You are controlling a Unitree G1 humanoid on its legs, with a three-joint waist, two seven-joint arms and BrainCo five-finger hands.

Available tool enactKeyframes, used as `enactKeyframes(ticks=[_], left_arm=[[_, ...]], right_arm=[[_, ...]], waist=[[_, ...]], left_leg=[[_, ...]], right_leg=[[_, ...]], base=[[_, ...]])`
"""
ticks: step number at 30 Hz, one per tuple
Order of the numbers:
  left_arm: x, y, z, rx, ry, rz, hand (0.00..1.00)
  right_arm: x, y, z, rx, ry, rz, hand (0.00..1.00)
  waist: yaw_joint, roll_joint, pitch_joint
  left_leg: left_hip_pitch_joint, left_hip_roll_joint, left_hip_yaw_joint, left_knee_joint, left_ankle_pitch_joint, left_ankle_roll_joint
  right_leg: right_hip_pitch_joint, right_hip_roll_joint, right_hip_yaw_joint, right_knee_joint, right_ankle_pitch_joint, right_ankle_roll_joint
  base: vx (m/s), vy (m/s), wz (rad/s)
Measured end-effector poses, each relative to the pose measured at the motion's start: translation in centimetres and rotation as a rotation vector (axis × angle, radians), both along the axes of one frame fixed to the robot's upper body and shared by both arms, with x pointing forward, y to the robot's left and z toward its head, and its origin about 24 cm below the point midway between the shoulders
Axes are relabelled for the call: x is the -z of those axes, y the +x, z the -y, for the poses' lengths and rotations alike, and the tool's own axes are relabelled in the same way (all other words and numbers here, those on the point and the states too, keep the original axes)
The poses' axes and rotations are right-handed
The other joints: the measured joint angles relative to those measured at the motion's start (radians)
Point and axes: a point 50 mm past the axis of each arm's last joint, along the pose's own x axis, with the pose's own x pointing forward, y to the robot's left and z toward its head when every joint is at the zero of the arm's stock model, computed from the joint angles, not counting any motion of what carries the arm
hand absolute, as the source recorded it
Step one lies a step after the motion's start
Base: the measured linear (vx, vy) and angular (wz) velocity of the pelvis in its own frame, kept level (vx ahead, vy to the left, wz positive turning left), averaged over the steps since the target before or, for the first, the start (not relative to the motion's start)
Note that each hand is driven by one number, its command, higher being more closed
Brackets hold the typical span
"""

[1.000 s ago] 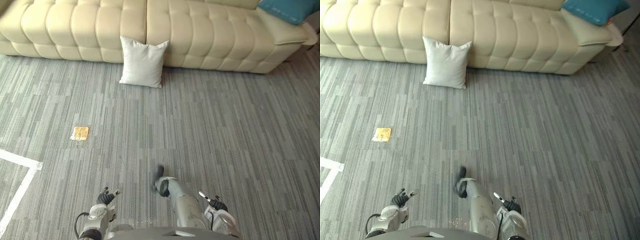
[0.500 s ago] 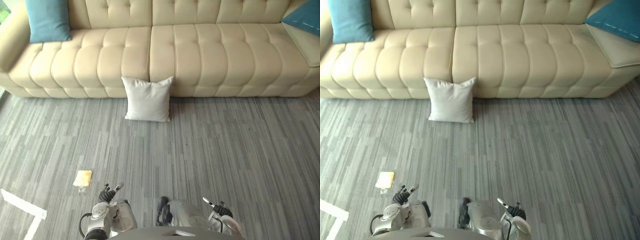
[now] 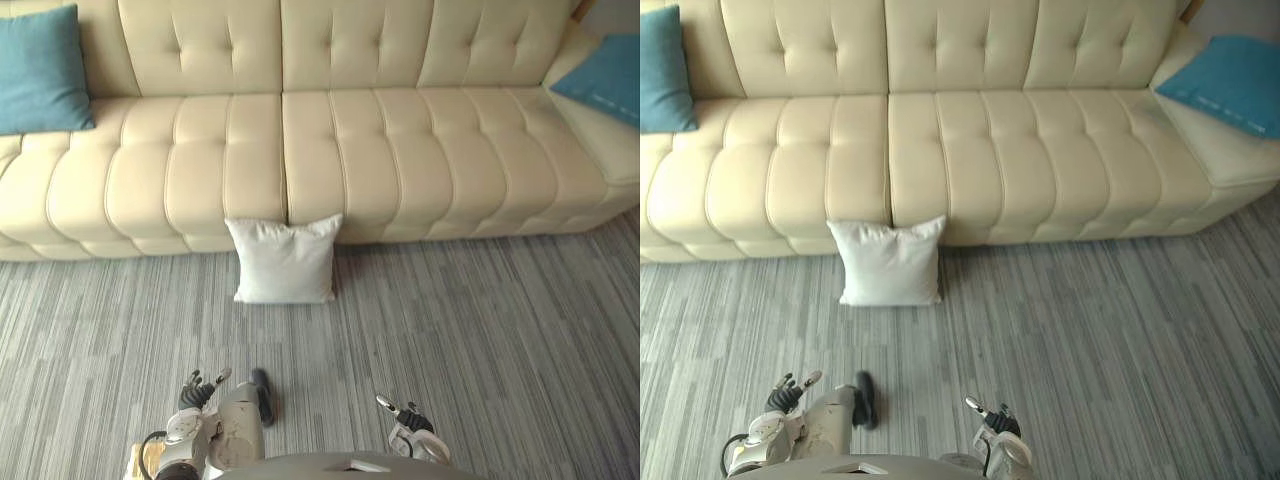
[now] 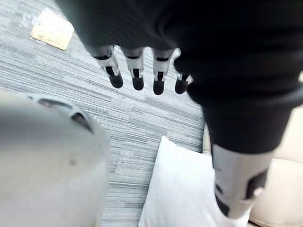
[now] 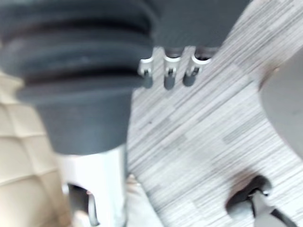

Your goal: Pick up cushions and gather them together orderly.

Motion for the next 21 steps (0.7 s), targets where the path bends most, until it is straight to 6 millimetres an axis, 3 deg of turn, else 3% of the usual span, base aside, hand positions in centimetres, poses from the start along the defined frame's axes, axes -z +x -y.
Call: enactKeyframes(ticks=[2,5,7,8,9,10,11,12,14,15,16,18,19,21], left_arm=[[0.1,-0.1,0.2,0.017,-0.002,-0.011,0.00],[0.2,-0.2,0.3,0.015,-0.006,-0.017,0.00],[0.3,-0.3,0.6,0.011,-0.013,-0.021,0.00],[0.4,-0.6,0.7,0.006,-0.018,-0.028,0.00],[0.4,-0.6,0.8,0.004,-0.021,-0.029,0.00],[0.4,-0.6,0.9,0.005,-0.022,-0.027,0.00],[0.6,-1.0,1.1,0.003,-0.030,-0.044,0.00],[0.8,-1.3,1.9,0.003,-0.053,-0.055,0.00],[1.0,-1.1,3.8,0.009,-0.101,-0.052,0.00],[1.0,-1.1,4.0,0.025,-0.104,-0.054,0.00],[0.9,-1.0,3.9,0.031,-0.099,-0.050,0.00],[0.7,-0.6,3.6,0.025,-0.089,-0.028,0.00],[0.6,-0.5,3.5,0.022,-0.086,-0.020,0.00],[0.5,-0.5,3.1,0.000,-0.079,-0.013,0.00]], right_arm=[[-0.2,0.4,0.1,-0.010,-0.011,0.019,0.00],[-0.7,0.9,0.5,-0.007,-0.028,0.046,0.00],[-0.7,0.7,1.0,-0.005,-0.039,0.042,0.00],[-0.6,0.4,1.2,-0.005,-0.044,0.033,0.00],[-0.6,0.3,1.3,-0.005,-0.046,0.030,0.00],[-0.4,-0.1,1.2,-0.004,-0.044,0.018,0.00],[-0.2,-1.0,1.5,0.016,-0.040,-0.002,0.00],[-0.3,-1.1,2.3,0.016,-0.066,-0.007,0.00],[-0.2,-1.5,3.1,0.036,-0.074,-0.026,0.00],[-0.1,-1.6,3.1,0.038,-0.074,-0.028,0.00],[-0.1,-1.7,3.0,0.034,-0.071,-0.034,0.00],[0.0,-1.7,2.8,0.010,-0.072,-0.042,0.00],[0.0,-1.7,2.8,0.006,-0.074,-0.042,0.00],[0.1,-2.0,2.7,0.004,-0.070,-0.054,0.00]], waist=[[-0.003,-0.002,-0.002],[-0.023,0.001,-0.001],[-0.034,0.009,0.000],[-0.035,0.014,-0.003],[-0.037,0.017,-0.005],[-0.042,0.008,-0.011],[-0.043,0.015,-0.018],[-0.040,0.053,-0.040],[-0.051,0.086,-0.051],[-0.055,0.089,-0.053],[-0.057,0.092,-0.051],[-0.045,0.087,-0.049],[-0.040,0.088,-0.049],[-0.034,0.087,-0.048]], left_leg=[[0.106,-0.013,-0.002,-0.025,-0.057,-0.010],[0.213,-0.011,-0.031,-0.075,-0.095,-0.040],[0.272,0.014,-0.061,-0.087,-0.126,-0.068],[0.321,0.028,-0.070,-0.118,-0.137,-0.095],[0.331,0.033,-0.077,-0.123,-0.143,-0.108],[0.350,0.027,-0.094,-0.136,-0.153,-0.141],[0.372,0.032,-0.128,-0.152,-0.161,-0.166],[0.375,0.052,-0.143,-0.177,-0.141,-0.158],[0.380,0.069,-0.166,-0.198,-0.091,-0.164],[0.380,0.076,-0.171,-0.191,-0.079,-0.167],[0.373,0.093,-0.176,-0.142,-0.062,-0.182],[0.226,0.147,-0.205,0.200,-0.044,-0.243],[0.196,0.156,-0.199,0.262,-0.046,-0.244],[0.109,0.191,-0.124,0.378,-0.068,-0.201]], right_leg=[[-0.170,-0.043,-0.040,0.292,-0.045,-0.013],[-0.299,-0.053,-0.090,0.326,-0.126,-0.028],[-0.366,-0.045,-0.147,0.184,-0.194,-0.035],[-0.386,-0.033,-0.168,0.027,-0.202,-0.044],[-0.386,-0.028,-0.172,-0.042,-0.198,-0.044],[-0.374,-0.024,-0.163,-0.242,-0.139,-0.039],[-0.353,-0.013,-0.180,-0.277,-0.050,-0.100],[-0.348,0.004,-0.202,-0.288,-0.064,-0.105],[-0.321,0.009,-0.252,-0.289,-0.113,-0.122],[-0.305,0.010,-0.265,-0.294,-0.120,-0.128],[-0.263,0.020,-0.283,-0.319,-0.131,-0.134],[-0.178,0.035,-0.315,-0.382,-0.141,-0.135],[-0.169,0.037,-0.315,-0.389,-0.141,-0.135],[-0.117,0.041,-0.316,-0.421,-0.143,-0.136]], base=[[0.34,0.047,0.06],[0.36,-0.057,0.19],[0.37,-0.243,0.44],[0.32,-0.238,0.30],[0.35,-0.272,0.36],[0.33,-0.231,0.47],[0.49,-0.314,0.43],[0.49,-0.290,0.34],[0.41,-0.248,0.47],[0.28,-0.174,0.64],[0.26,-0.182,0.64],[0.23,-0.139,0.46],[0.14,-0.007,-0.07],[0.15,0.031,-0.16]])
